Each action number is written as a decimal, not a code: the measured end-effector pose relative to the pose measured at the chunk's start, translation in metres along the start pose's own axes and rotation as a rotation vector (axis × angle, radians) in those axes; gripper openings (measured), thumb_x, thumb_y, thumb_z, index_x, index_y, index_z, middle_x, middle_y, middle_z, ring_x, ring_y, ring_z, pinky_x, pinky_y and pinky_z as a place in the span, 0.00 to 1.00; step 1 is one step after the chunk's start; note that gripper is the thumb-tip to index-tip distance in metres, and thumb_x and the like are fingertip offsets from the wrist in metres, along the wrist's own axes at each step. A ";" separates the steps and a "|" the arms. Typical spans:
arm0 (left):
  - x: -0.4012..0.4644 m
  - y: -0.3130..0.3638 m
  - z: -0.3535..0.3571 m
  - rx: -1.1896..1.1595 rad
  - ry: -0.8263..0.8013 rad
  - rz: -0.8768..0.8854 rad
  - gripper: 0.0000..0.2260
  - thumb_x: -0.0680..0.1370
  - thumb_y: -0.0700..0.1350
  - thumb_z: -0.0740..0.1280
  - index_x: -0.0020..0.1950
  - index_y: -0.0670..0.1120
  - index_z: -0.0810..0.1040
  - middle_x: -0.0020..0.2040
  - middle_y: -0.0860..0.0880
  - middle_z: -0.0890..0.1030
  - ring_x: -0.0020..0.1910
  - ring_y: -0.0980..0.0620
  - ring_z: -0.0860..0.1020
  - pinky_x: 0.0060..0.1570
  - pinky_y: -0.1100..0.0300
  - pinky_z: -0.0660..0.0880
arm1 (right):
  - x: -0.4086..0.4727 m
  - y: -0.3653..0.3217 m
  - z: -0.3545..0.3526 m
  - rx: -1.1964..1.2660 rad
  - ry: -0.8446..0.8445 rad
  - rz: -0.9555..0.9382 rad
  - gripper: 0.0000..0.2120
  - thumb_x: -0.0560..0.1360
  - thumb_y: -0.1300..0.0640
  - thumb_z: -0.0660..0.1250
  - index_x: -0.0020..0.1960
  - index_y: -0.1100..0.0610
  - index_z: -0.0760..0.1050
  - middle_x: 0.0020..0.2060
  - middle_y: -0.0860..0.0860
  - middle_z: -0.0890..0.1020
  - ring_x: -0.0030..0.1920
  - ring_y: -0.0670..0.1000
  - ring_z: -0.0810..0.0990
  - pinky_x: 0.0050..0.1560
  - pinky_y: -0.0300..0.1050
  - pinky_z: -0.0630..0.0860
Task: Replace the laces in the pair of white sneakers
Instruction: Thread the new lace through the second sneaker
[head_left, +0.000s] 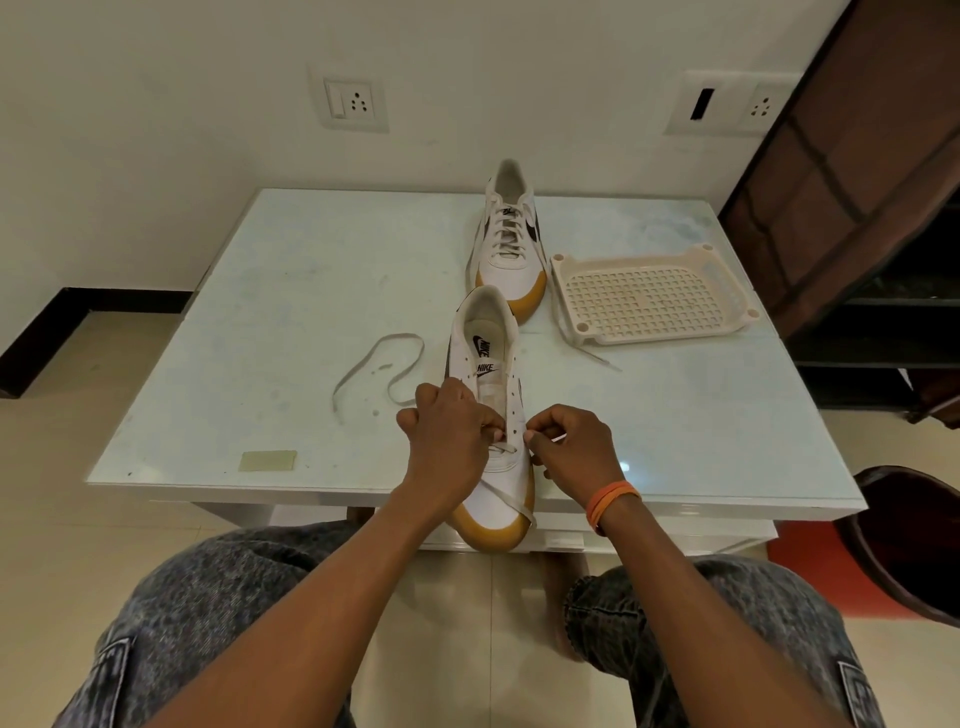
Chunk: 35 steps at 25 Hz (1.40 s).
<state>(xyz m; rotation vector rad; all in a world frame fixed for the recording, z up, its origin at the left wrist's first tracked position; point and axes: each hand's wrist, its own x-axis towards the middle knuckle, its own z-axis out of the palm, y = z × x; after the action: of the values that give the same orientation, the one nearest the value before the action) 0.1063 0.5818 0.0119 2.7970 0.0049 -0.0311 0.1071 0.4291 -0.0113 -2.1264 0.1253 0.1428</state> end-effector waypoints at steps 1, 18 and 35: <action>0.001 0.001 0.001 -0.015 -0.003 -0.001 0.08 0.78 0.48 0.69 0.55 0.57 0.83 0.50 0.54 0.67 0.56 0.49 0.63 0.50 0.54 0.61 | 0.000 0.000 0.000 -0.001 0.002 0.000 0.04 0.74 0.60 0.70 0.42 0.52 0.79 0.38 0.47 0.82 0.41 0.50 0.82 0.47 0.52 0.82; 0.018 -0.014 0.012 -0.545 -0.249 -0.203 0.04 0.73 0.49 0.74 0.47 0.54 0.86 0.47 0.55 0.83 0.57 0.48 0.74 0.59 0.47 0.71 | -0.010 -0.006 -0.004 -0.035 0.044 -0.108 0.04 0.71 0.57 0.75 0.45 0.55 0.85 0.37 0.45 0.83 0.38 0.42 0.81 0.45 0.34 0.77; 0.026 -0.017 -0.009 -0.530 -0.348 -0.160 0.14 0.76 0.48 0.67 0.39 0.69 0.81 0.55 0.58 0.81 0.59 0.50 0.75 0.63 0.43 0.69 | 0.004 -0.014 -0.001 0.266 0.137 0.100 0.09 0.78 0.65 0.56 0.39 0.60 0.67 0.39 0.58 0.74 0.37 0.57 0.80 0.41 0.57 0.79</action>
<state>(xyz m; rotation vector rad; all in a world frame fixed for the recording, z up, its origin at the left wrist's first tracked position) 0.1322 0.6005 0.0139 2.2233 0.1316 -0.4810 0.1130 0.4356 0.0003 -1.8642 0.3144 0.0356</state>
